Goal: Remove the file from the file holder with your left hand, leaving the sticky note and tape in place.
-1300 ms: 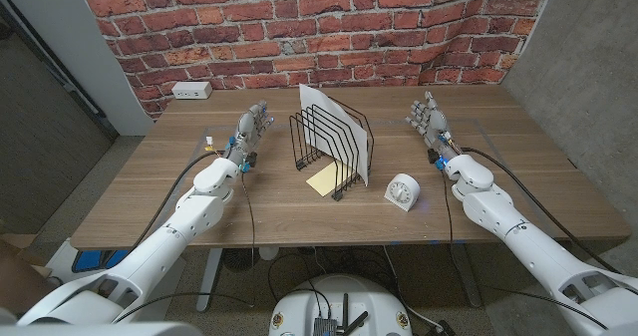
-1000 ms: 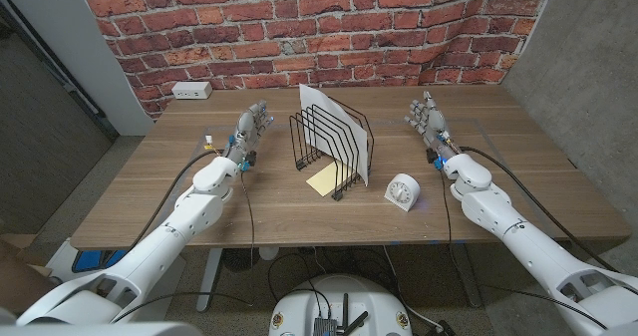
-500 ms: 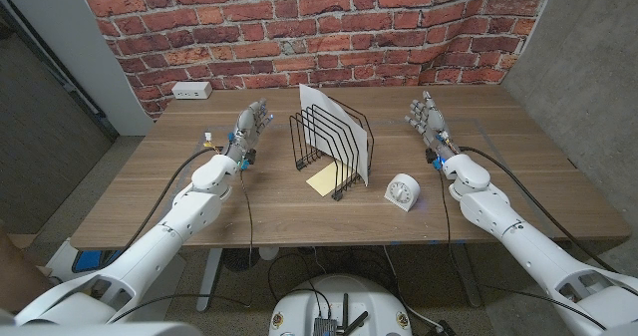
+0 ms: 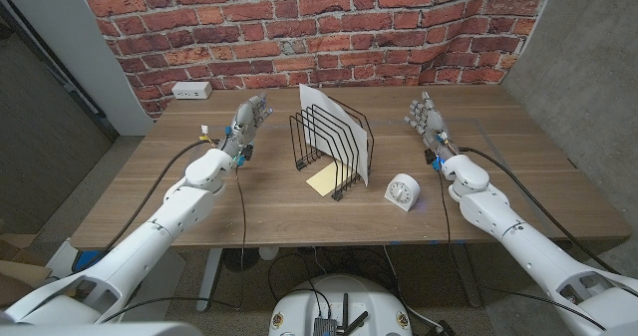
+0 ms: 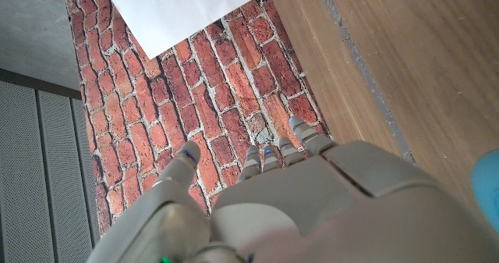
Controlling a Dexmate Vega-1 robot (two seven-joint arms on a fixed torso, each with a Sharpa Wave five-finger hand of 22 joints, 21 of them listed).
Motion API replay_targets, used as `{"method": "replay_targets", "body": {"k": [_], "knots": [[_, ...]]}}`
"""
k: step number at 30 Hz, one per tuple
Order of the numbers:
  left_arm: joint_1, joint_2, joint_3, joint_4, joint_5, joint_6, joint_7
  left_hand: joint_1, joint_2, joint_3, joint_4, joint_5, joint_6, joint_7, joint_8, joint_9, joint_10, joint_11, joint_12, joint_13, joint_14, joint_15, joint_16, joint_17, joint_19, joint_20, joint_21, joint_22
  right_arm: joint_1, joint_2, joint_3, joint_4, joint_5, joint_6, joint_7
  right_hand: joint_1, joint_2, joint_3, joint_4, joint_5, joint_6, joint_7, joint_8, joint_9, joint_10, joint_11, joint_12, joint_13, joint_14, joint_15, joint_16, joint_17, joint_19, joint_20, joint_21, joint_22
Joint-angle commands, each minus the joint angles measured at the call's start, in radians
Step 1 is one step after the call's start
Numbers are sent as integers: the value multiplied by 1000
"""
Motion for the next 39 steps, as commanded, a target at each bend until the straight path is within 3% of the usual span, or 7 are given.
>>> {"method": "replay_targets", "body": {"k": [1,11,18,31,39], "knots": [[10,72,-14,-100,50,36,20,12,49,2,-13,2,3,-7,6,4,6,-7,8,1,4,-4,4,0,7,-60,-3,3,19,15,-6,30,-2,9,11,-3,26,3,-2,7,7,-5,6,1,9,-4,8,3,-1,-8,10,-3,6,3,-2,2],[-25,144,-9,-177,139,72,12,45,29,8,-76,-6,48,-29,16,3,50,-24,17,1,31,-22,8,-2,10,-65,-8,1,24,22,-4,46,-2,19,9,-2,24,4,-5,9,11,-2,8,1,12,-5,9,2,0,-6,10,-11,6,3,-4,2],[-38,168,-8,-211,195,71,16,67,28,16,-112,-6,74,-34,18,3,77,-33,20,1,50,-28,9,-2,21,-74,-8,0,21,23,1,51,3,21,6,-2,24,5,-6,10,16,-1,10,1,14,-4,10,1,1,-7,10,-14,6,5,-4,2],[-31,232,-31,-305,247,102,4,93,24,23,-152,-4,103,-39,19,3,112,-45,24,1,69,-42,8,-2,31,-82,-9,0,4,13,5,29,7,15,-1,-3,23,6,-8,11,25,3,11,1,18,-2,10,1,6,-5,12,-22,9,6,-5,2],[-17,320,-70,-386,234,145,-63,132,5,32,-190,0,134,-57,26,3,130,-56,22,1,87,-51,9,-2,39,-87,-10,-1,-5,-11,8,6,8,-7,5,-3,24,8,-8,12,31,6,13,1,21,-2,11,0,9,-6,13,-26,12,4,-4,2]]}}
